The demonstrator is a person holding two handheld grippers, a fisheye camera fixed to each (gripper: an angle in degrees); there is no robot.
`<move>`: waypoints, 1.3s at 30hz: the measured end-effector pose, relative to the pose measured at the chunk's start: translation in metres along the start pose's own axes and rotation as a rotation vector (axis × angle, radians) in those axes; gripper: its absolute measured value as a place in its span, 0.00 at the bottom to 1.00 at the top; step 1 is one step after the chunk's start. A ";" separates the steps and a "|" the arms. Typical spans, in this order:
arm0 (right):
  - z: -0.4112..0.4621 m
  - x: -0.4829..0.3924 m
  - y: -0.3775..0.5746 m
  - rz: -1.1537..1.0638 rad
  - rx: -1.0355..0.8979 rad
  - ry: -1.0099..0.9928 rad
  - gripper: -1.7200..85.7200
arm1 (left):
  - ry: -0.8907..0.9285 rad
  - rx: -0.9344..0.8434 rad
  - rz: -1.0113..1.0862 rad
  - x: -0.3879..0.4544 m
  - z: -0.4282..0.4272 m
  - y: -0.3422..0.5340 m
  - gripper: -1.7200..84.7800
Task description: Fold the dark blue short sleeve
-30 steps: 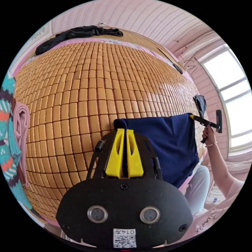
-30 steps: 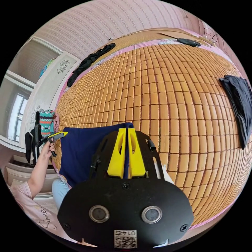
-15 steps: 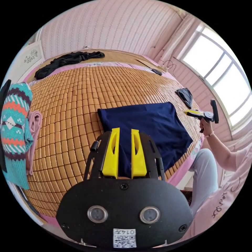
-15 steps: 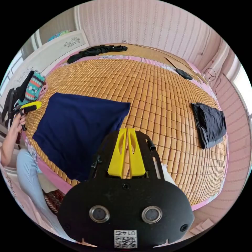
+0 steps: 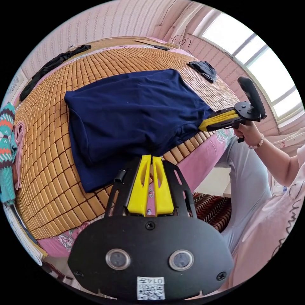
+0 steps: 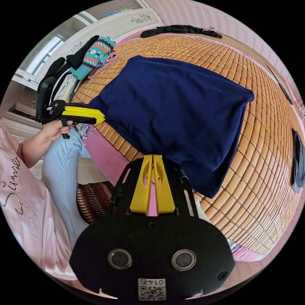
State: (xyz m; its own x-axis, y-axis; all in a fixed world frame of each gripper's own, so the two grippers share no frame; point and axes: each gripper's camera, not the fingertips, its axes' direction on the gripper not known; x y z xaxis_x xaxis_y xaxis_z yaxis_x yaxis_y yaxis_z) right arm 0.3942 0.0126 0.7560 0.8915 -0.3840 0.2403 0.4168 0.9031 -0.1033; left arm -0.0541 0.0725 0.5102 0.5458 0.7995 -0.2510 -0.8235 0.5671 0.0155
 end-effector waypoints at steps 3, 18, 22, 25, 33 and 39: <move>-0.002 -0.002 -0.007 -0.013 -0.031 0.000 0.01 | -0.005 -0.008 -0.017 0.004 0.006 0.007 0.05; -0.020 0.026 -0.203 -0.067 0.023 0.169 0.01 | -0.016 0.200 0.141 0.096 0.007 -0.042 0.01; 0.014 0.045 -0.230 -0.069 -0.188 0.112 0.01 | -0.048 0.194 0.115 0.101 0.043 -0.020 0.01; 0.010 0.050 -0.243 -0.108 -0.262 0.156 0.01 | -0.037 0.156 0.111 0.110 0.036 -0.013 0.01; -0.002 0.076 -0.198 -0.069 -0.083 0.186 0.02 | -0.056 0.197 0.204 0.135 0.033 0.000 0.04; -0.052 0.134 -0.010 0.296 0.179 -0.036 0.05 | 0.045 0.350 0.305 0.160 0.030 0.005 0.15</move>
State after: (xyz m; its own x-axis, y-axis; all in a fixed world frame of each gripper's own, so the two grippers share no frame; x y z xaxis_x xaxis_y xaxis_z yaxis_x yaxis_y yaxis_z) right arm 0.5187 -0.0583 0.7388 0.9609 -0.0962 0.2597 0.1006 0.9949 -0.0036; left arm 0.0338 0.2091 0.4989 0.2735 0.9350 -0.2257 -0.8393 0.3466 0.4189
